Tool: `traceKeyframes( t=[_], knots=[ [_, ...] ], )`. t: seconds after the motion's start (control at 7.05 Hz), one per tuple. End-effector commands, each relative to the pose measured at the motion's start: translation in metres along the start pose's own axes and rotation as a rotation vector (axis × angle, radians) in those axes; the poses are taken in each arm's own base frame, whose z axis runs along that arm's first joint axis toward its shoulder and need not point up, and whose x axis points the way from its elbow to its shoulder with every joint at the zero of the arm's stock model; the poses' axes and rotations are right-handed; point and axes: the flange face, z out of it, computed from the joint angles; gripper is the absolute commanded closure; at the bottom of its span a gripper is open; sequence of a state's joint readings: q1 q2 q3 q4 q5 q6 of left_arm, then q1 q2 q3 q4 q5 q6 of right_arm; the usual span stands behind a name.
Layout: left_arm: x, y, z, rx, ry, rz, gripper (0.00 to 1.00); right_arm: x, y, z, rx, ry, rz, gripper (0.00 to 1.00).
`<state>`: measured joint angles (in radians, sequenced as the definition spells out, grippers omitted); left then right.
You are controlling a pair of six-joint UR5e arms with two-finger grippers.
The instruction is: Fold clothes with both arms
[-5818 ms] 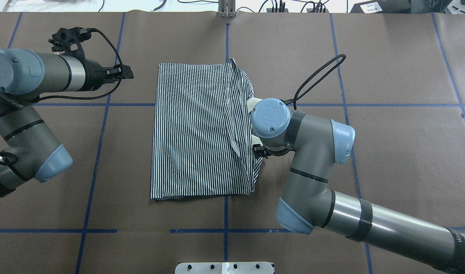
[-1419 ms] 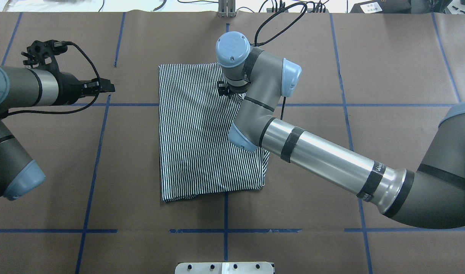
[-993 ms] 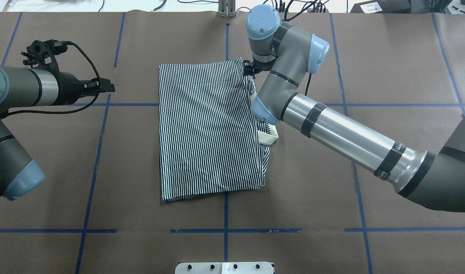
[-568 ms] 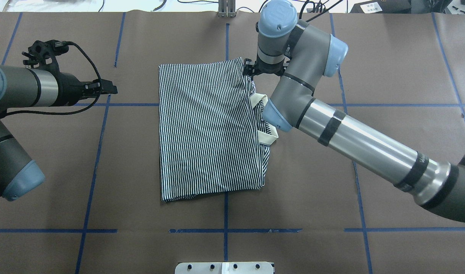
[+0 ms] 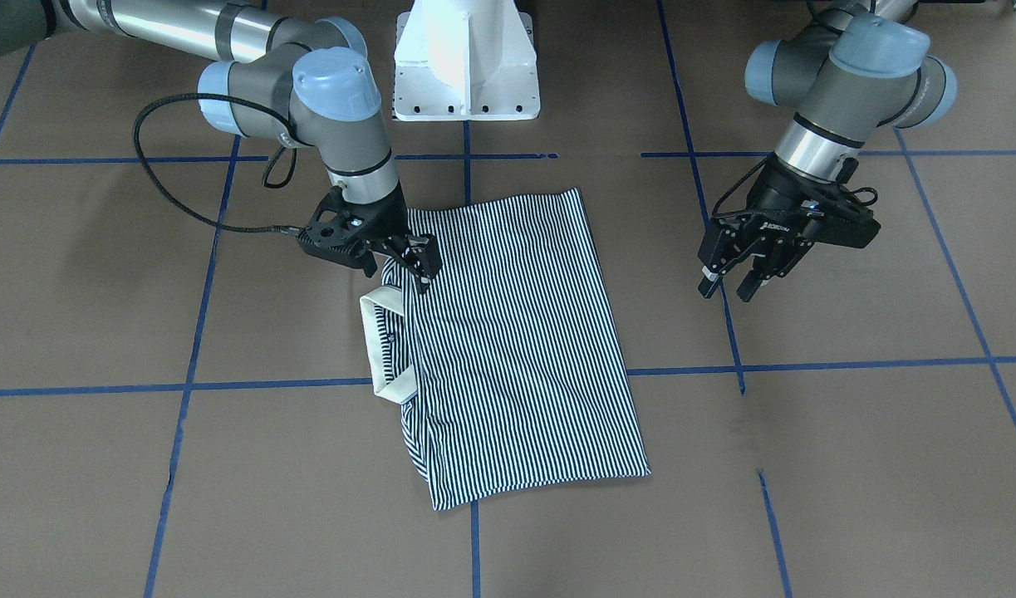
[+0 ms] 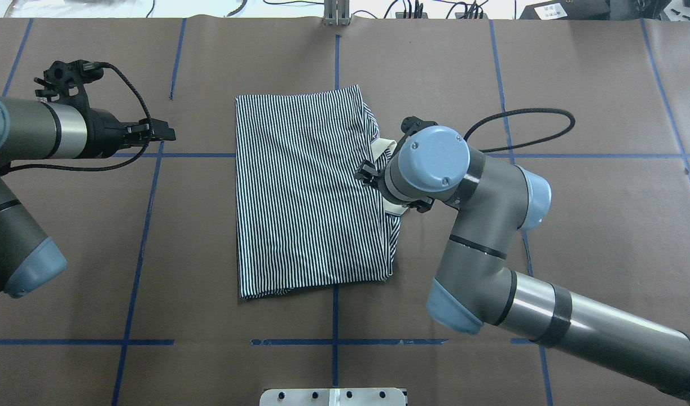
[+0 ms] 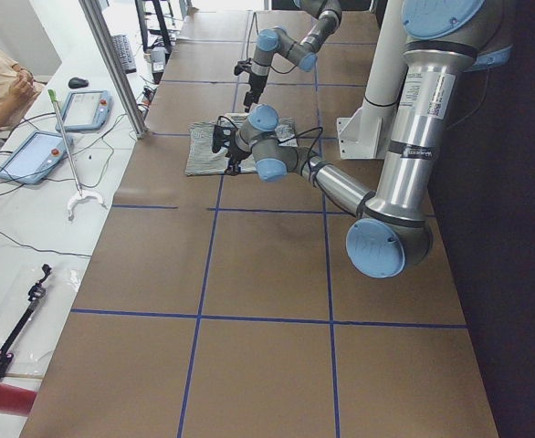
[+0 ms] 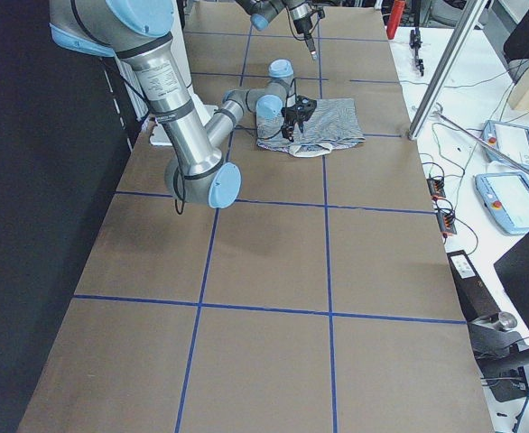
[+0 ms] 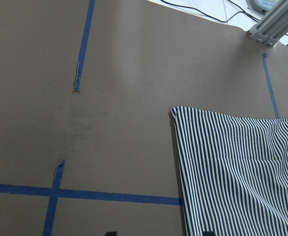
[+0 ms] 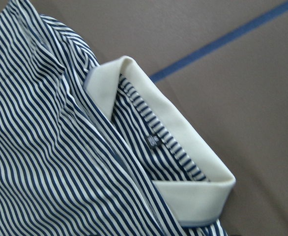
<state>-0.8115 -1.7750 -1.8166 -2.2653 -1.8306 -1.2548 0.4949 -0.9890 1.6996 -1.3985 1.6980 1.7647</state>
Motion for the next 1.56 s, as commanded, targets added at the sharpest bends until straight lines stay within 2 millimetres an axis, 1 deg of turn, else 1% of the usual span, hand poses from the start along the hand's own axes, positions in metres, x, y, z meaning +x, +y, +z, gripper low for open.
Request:
traceKeyframes(
  t=[0.0, 0.14, 0.28, 0.99, 1.42],
  knots=[
    [0.0, 0.0, 0.0, 0.0, 0.0, 0.002, 0.34, 0.035, 0.058, 0.018, 0.005, 0.026, 0.104, 0.24],
    [0.0, 0.0, 0.0, -0.001, 0.0, 0.002, 0.34, 0.042, 0.063, 0.021, 0.003, 0.037, 0.121, 0.24],
    [0.0, 0.0, 0.0, 0.0, 0.0, 0.002, 0.34, 0.044, 0.069, 0.023, -0.003, 0.041, 0.139, 0.24],
    [0.001, 0.0, -0.002, 0.0, 0.003, 0.002, 0.34, 0.045, 0.077, 0.026, -0.01, 0.049, 0.14, 0.27],
    [0.002, 0.0, -0.002, 0.0, 0.004, 0.003, 0.34, 0.047, 0.082, 0.028, -0.017, 0.057, 0.134, 0.39]
  ],
)
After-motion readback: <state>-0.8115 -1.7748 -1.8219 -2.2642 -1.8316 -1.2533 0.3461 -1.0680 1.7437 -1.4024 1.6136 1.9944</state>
